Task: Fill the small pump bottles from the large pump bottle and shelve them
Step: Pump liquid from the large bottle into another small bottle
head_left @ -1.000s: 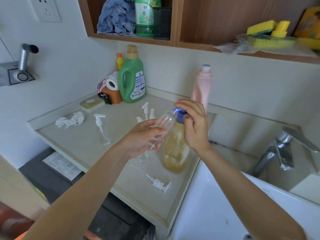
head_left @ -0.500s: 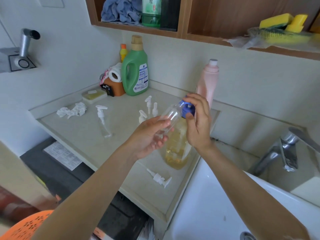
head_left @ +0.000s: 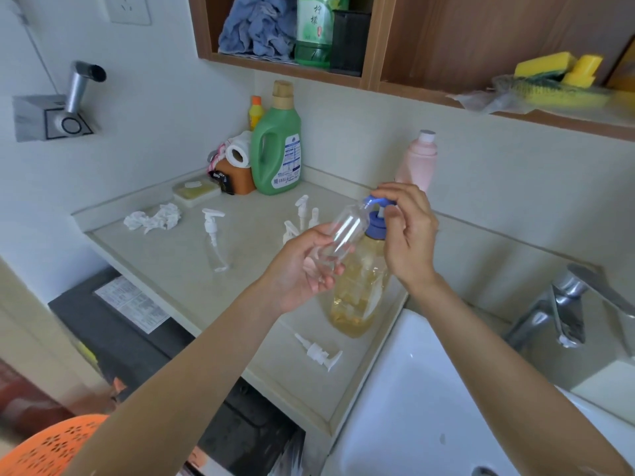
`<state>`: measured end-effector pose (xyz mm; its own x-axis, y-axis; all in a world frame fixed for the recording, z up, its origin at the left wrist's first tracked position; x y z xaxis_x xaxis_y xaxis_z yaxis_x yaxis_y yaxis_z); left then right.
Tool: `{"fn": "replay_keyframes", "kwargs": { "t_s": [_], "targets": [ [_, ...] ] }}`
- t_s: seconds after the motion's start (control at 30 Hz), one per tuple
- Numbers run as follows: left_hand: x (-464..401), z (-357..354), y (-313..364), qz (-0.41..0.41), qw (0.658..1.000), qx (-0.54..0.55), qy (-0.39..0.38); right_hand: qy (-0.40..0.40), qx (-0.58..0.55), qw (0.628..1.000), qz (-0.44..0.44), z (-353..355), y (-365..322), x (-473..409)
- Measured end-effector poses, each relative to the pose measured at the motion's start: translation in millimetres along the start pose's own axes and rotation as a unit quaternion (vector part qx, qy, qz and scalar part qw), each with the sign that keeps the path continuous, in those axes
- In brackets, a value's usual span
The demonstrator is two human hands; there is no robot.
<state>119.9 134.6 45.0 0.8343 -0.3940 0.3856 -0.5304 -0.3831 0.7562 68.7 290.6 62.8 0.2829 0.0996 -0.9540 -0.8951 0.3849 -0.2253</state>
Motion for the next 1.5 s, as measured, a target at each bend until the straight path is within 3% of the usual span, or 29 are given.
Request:
{"fn": "replay_keyframes", "kwargs": {
  "t_s": [0.23,0.57,0.67,0.8,0.97,1.03,1.13,1.23,1.3,1.37,1.43,1.5],
  "targets": [
    [-1,1,3,0.022,0.999,0.0,0.031,0.035,-0.038,0.999,0.004,-10,2,15],
    [0,3,9,0.02,0.998,-0.03,0.059,0.076,0.011,0.997,0.01,-20,-1,19],
    [1,0,12,0.005,0.998,-0.046,0.053,0.058,-0.014,0.998,-0.031,-16,-9,16],
    [-4,-1,5,-0.047,0.996,-0.081,0.001,0.105,-0.001,0.986,-0.131,-8,-30,33],
    [-7,-6,-5,-0.055,0.994,-0.096,0.011,-0.021,-0.094,0.959,-0.267,8,-46,43],
    [-12,-9,1,-0.055,0.984,-0.168,0.025,-0.07,-0.101,0.95,-0.288,18,-54,42],
    [-13,-11,13,-0.088,0.952,-0.294,0.028,-0.099,-0.087,0.94,-0.315,19,-60,45],
    [-15,-12,34,-0.113,0.9,-0.421,0.015,-0.041,-0.023,0.942,-0.333,22,-62,48],
    [-20,-8,66,-0.234,0.851,-0.464,0.071,-0.019,0.022,0.937,-0.348,22,-63,50],
    [-27,-11,100,-0.388,0.768,-0.502,0.091,0.005,0.047,0.93,-0.365,19,-67,53],
    [-39,-27,119,-0.42,0.699,-0.578,0.013,0.033,0.053,0.926,-0.373,18,-70,54],
    [-53,-43,119,-0.352,0.683,-0.636,-0.072,0.06,0.059,0.923,-0.377,17,-73,53]
  ]
}}
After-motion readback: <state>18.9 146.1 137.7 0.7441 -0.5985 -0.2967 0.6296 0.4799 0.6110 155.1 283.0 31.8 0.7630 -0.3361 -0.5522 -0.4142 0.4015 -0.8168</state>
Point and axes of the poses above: each hand's wrist, its own x-axis away from the middle knuckle, its own z-axis out of the back of the hand, y = z × x, the point moved 2 cm from there along -x, towards the middle knuckle, and after that the axes turned 15 degrees about z, right-handed, at the moved point
